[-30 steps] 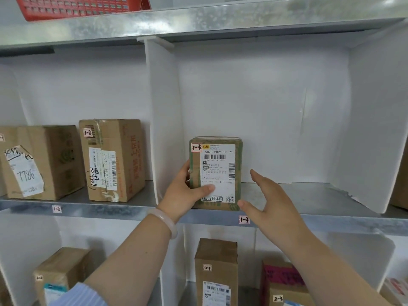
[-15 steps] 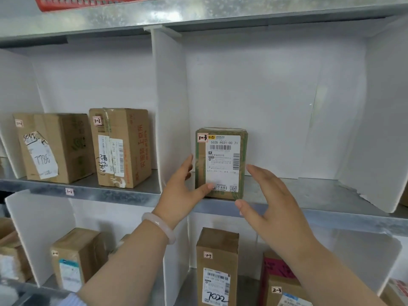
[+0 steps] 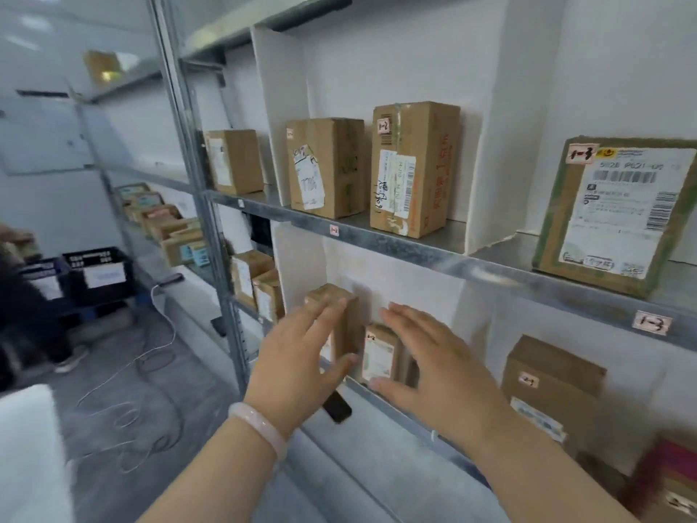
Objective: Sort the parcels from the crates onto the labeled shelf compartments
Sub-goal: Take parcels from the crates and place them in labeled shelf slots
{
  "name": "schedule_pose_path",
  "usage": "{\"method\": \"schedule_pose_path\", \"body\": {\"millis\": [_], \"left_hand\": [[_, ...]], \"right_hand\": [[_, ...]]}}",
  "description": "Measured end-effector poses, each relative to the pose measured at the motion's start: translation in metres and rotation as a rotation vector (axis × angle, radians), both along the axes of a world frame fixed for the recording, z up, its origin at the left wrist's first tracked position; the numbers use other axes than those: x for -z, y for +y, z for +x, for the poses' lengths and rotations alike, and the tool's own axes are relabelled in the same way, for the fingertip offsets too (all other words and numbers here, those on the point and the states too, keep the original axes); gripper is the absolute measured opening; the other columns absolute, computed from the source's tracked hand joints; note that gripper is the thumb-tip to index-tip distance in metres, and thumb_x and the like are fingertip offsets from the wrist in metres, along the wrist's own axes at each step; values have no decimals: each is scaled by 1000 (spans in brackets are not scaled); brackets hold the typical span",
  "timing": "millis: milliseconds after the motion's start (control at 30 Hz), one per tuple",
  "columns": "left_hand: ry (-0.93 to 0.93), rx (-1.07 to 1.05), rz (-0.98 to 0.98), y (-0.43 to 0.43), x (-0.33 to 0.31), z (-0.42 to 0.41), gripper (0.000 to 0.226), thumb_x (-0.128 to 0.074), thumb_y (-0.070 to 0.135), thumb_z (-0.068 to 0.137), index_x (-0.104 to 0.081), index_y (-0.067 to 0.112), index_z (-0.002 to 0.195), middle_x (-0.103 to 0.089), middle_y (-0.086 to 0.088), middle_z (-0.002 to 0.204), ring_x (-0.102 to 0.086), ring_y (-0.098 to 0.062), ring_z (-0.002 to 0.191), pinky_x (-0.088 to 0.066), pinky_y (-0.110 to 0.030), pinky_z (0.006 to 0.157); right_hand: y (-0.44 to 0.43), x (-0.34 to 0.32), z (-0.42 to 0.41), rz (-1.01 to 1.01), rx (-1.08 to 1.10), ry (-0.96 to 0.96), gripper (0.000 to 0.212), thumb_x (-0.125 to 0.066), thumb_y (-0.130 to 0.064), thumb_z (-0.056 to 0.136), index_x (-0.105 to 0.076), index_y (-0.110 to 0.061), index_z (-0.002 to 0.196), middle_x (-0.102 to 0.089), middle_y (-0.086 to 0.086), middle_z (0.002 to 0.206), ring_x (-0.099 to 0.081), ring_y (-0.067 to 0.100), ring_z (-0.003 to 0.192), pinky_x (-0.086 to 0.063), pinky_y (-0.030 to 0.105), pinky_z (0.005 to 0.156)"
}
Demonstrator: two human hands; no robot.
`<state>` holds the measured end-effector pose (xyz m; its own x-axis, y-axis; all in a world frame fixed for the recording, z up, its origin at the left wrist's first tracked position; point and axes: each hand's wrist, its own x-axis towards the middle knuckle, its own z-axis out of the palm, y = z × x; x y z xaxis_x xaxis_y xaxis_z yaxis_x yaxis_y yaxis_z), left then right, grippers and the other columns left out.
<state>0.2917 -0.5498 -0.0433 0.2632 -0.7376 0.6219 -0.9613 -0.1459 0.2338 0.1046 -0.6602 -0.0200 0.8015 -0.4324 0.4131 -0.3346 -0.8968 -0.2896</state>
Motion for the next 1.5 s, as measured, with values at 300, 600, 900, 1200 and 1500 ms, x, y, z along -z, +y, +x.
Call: {"method": "schedule_pose_path", "body": {"millis": [300,600,900,1200,1500], "left_hand": [[-72,-391,77,203,14,106,66,-53,56,81,-59,20,136,-62,-3,134,-59,-25,121,-52,-43,99],[-35,-725,178,446,27,201,69,-50,61,83,-55,23,140,-58,-1,139,-54,-24,128,-48,-44,105],[79,-883,186,566,54,262,66,-49,60,82,-56,25,137,-59,0,137,-55,-23,127,-50,-43,102],[162,-1002,265,607,73,365,67,-43,63,82,-58,27,137,-59,2,138,-56,-21,127,-49,-42,104],[260,-1097,323,634,80,480,65,-58,58,89,-42,35,148,-40,9,154,-35,-16,144,-34,-43,117]], "right_hand": [[143,26,159,49,-365,51,91,-47,-77,77,-16,-39,153,-16,-18,159,-12,2,146,-9,23,118],[354,44,316,68,-630,83,86,-52,-69,84,-8,-40,153,-5,-18,161,-3,4,147,0,22,115],[473,59,420,96,-831,174,83,-53,-67,84,-13,-43,152,-13,-20,159,-12,1,146,-17,24,117],[514,72,551,139,-880,189,80,-56,-60,86,-17,-38,153,-21,-18,157,-19,3,144,-24,30,118],[530,91,683,213,-848,287,76,-57,-54,90,-17,-37,153,-17,-17,159,-17,5,146,-25,30,118]]}}
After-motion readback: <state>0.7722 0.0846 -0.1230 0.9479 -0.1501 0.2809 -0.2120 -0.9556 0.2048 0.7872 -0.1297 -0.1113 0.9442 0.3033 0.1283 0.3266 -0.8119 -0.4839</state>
